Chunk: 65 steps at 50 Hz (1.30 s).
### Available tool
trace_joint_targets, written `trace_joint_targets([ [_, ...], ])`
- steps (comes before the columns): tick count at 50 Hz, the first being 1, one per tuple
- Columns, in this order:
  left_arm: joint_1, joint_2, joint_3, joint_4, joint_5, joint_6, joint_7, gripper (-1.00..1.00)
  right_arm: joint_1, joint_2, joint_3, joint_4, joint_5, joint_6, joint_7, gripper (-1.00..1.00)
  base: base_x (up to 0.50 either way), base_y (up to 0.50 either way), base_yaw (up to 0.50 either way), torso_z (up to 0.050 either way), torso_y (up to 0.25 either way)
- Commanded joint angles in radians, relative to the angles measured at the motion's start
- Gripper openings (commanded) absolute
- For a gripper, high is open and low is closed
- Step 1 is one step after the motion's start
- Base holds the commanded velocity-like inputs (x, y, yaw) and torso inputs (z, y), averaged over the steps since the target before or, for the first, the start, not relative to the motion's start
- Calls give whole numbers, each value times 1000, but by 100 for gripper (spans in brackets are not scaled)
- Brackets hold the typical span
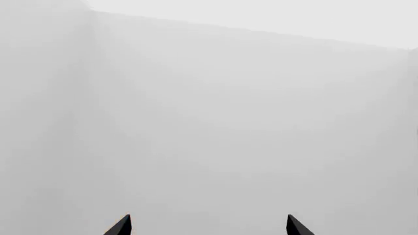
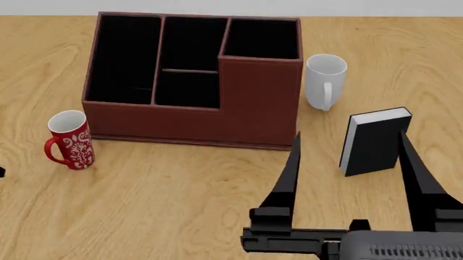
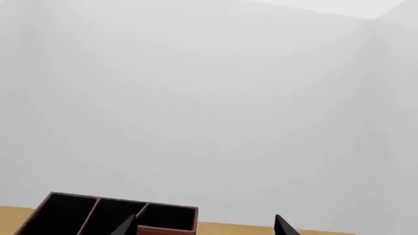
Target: Pick up the book and place it in the right compartment of the caddy.
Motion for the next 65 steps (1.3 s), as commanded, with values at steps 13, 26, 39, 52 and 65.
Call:
trace_joint_targets([
  [13, -216, -499, 235, 56, -424, 285, -520, 100, 569, 693, -659, -91, 658, -254, 931, 100, 28, 0, 0, 0, 0],
  [26, -203, -512, 278, 43, -380, 332, -514, 100, 577, 690, -686, -75, 649, -274, 930, 100, 261, -10, 0, 0, 0],
  [39, -191, -526, 290, 44, -373, 358, -517, 100, 580, 684, -701, -67, 643, -279, 931, 100, 265, -18, 0, 0, 0],
  [52, -207, -539, 317, 46, -372, 377, -531, 100, 566, 704, -705, -71, 636, -311, 936, 100, 267, -38, 0, 0, 0],
  [65, -219, -552, 342, 44, -369, 396, -539, 100, 563, 714, -715, -72, 629, -326, 939, 100, 267, -110, 0, 0, 1],
])
